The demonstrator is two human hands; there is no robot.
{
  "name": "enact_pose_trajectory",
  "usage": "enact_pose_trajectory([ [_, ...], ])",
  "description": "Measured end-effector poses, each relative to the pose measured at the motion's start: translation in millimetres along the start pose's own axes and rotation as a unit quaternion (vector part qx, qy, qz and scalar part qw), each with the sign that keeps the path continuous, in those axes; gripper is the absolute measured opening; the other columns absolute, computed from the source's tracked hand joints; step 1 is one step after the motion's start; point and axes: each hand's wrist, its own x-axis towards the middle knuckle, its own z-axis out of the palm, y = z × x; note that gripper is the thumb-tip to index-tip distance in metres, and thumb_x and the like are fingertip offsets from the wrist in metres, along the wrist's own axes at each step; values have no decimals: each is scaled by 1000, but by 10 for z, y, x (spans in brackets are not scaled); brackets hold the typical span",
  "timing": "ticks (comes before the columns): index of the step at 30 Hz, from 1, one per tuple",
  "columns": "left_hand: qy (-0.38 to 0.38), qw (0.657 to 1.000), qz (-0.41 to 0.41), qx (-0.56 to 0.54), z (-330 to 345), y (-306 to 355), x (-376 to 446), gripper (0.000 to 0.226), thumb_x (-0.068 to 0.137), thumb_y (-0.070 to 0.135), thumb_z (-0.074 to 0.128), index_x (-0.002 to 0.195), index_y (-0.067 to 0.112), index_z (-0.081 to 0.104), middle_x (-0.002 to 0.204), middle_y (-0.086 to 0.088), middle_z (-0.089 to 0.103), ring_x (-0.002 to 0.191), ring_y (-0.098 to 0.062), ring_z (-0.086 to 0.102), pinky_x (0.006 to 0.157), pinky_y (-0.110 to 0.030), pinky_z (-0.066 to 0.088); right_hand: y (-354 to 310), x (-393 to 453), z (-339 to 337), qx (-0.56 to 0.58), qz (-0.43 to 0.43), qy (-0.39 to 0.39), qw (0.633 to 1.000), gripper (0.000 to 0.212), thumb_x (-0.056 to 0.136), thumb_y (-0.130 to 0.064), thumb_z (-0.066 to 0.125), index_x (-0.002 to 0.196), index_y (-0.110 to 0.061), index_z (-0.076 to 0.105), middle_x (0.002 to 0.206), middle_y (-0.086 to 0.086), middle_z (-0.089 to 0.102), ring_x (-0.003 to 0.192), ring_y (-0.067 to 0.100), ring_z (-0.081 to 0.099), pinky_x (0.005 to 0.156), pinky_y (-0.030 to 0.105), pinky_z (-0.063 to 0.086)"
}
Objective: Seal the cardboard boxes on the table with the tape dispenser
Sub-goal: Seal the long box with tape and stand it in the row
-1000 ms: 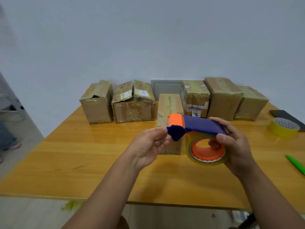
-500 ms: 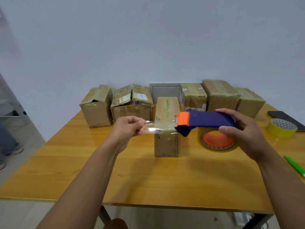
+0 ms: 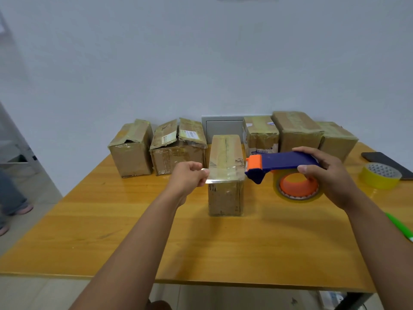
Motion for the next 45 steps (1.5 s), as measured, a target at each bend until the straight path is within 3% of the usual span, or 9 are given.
enact_pose_trajectory([
  [8,-5,999,-16,47,24,-135,18,42,94,18,65,132,5,53,86,-8,68,70,-16,61,64,-26,53,264,-48,87,-8,30,-20,999,61,63,-58,66,121,-42,61,117,-9,61,102,12,60,76,26,50],
  [14,8,988,12,155,60,-134,-38,43,98,32,56,136,15,47,85,-4,70,74,-19,68,81,-46,58,349,-48,125,-1,42,-26,999,61,62,-58,67,121,-44,61,124,-4,57,107,19,58,80,32,50],
  [18,34,967,28,250,122,-83,-74,48,99,36,52,142,17,42,97,-2,68,81,-16,66,72,-38,55,350,-44,120,1,44,-27,999,59,63,-57,67,121,-44,61,124,-4,57,107,20,58,79,31,50],
  [22,41,960,29,275,175,-94,-94,51,99,39,49,144,18,39,93,4,64,80,-12,63,61,-31,47,340,-53,108,-8,47,-28,998,59,64,-57,66,121,-43,60,123,-7,57,107,18,57,79,30,49],
  [26,76,959,49,268,189,-154,-117,53,98,43,52,142,16,43,134,-4,57,119,-22,55,86,-33,46,290,-76,88,-6,48,-22,999,57,62,-58,67,117,-44,63,121,-8,59,108,16,58,81,28,48],
  [30,155,926,243,244,339,-288,-294,32,98,28,56,124,11,60,127,-4,58,121,-18,51,99,-26,40,228,-102,91,-10,48,-18,999,60,61,-57,67,118,-42,61,120,-9,59,107,13,58,80,25,47],
  [36,112,917,258,284,586,-458,-469,44,96,25,60,137,11,51,148,-5,43,137,-16,37,109,-26,32,202,-109,99,-17,48,-12,999,51,71,-44,68,121,-37,60,117,-11,59,107,13,57,78,23,47],
  [41,115,921,230,292,657,-504,-545,47,98,21,55,143,14,42,161,-7,23,135,-20,41,87,-17,35,230,-105,112,-13,49,-17,999,53,67,-52,69,118,-41,60,119,-11,59,107,14,58,80,26,49],
  [45,91,913,222,329,649,-552,-524,58,96,24,56,148,18,30,164,-7,10,128,-23,48,76,-21,45,269,-101,126,-7,51,-15,999,56,64,-58,67,118,-43,61,122,-6,59,108,17,58,83,30,51],
])
